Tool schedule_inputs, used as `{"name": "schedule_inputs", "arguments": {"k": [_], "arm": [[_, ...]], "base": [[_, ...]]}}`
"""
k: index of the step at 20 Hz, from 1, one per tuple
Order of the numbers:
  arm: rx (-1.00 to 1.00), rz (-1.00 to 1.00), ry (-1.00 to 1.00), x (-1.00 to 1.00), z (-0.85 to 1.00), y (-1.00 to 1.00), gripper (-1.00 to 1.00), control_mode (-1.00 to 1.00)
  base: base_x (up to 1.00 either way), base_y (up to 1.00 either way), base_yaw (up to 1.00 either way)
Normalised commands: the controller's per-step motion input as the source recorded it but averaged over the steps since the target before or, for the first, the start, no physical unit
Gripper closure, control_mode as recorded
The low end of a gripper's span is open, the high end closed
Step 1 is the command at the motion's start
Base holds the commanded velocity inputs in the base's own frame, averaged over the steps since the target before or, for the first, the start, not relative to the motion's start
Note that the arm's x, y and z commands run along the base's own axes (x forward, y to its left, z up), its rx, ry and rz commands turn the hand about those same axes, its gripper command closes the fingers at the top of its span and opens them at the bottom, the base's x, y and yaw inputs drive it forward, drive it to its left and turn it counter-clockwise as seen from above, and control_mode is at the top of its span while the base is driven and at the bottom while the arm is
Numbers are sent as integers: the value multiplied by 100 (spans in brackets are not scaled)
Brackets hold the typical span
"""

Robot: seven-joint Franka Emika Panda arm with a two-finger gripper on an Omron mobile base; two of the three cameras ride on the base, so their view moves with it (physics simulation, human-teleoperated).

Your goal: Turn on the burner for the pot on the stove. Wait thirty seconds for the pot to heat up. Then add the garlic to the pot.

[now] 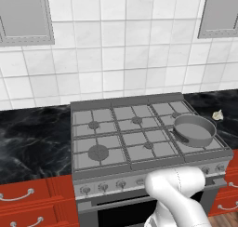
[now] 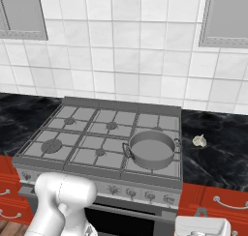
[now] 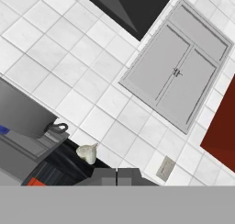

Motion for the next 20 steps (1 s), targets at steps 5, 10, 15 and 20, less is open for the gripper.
{"name": "schedule_inputs", "arguments": {"k": [5,10,15,20], "arm": [[0,0,0,0,0,0,100,-100],[0,0,0,0,0,0,100,-100],[0,0,0,0,0,0,100,-100],[0,0,0,0,0,0,100,-100]], "base": [[0,0,0],[0,0,0],[0,0,0],[0,0,0]]}}
